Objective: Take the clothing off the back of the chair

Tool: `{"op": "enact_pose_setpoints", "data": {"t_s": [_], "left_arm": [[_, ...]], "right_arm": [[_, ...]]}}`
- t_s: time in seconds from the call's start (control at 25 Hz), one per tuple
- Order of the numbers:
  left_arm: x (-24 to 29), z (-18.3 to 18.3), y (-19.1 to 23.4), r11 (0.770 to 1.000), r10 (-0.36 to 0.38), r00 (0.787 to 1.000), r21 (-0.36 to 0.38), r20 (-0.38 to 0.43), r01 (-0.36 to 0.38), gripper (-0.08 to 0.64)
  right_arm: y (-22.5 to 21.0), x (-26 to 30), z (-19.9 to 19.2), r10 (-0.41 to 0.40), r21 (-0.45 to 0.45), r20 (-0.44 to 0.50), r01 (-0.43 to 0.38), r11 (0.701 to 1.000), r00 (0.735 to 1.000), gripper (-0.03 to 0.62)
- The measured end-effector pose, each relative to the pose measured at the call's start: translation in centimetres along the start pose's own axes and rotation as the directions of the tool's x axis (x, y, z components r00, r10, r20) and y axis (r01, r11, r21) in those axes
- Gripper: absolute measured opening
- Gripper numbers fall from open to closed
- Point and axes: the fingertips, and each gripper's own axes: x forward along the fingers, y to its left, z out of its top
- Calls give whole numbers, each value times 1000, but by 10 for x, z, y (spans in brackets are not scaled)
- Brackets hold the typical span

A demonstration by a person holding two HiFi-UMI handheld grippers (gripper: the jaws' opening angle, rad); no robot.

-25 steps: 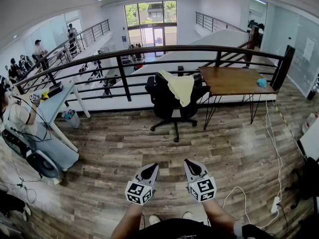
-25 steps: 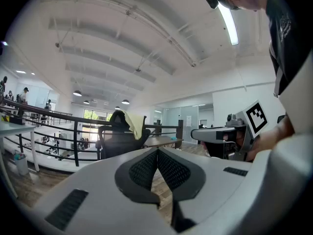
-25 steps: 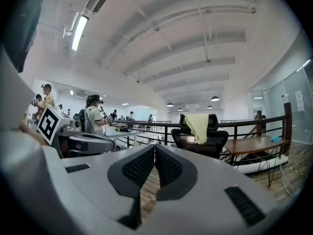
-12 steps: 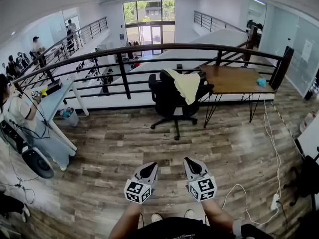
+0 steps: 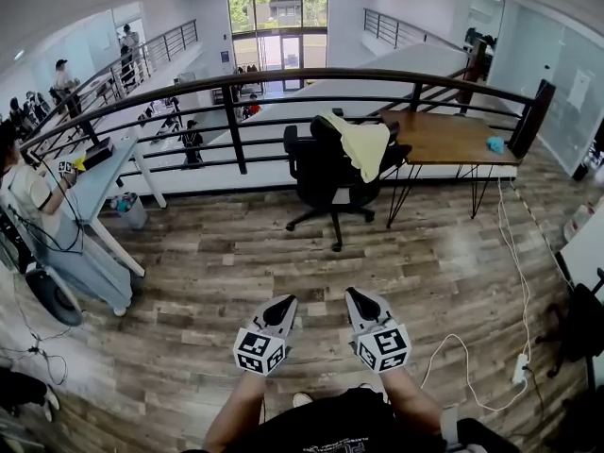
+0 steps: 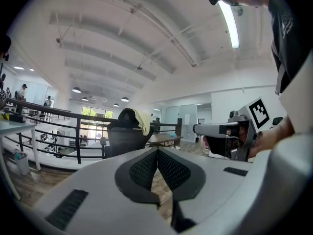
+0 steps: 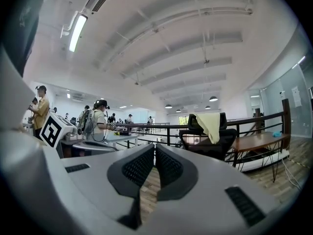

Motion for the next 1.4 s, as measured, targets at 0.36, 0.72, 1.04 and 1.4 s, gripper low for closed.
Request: {"op": "enact_pose_setpoints", "data": {"t_s": [0.36, 0.72, 1.04, 1.4], "left_arm": [[14, 1, 15, 1000, 13, 1000, -2, -14, -13, 14], [73, 33, 26, 999, 43, 999, 21, 13, -43, 14], [128, 29, 28, 999, 51, 999, 19, -7, -51, 14], [178, 13, 24, 997, 70, 997, 29, -24, -69, 14]], "right_arm": [[-19, 21, 2, 19, 13, -3, -19, 1000, 1000, 21], [-65, 55, 15, 57, 19, 12, -57, 998, 998, 21], [-114, 81, 11, 76, 27, 8, -76, 997, 997, 21], [-150, 95, -10, 111, 33, -35, -110, 993, 993, 21]]}}
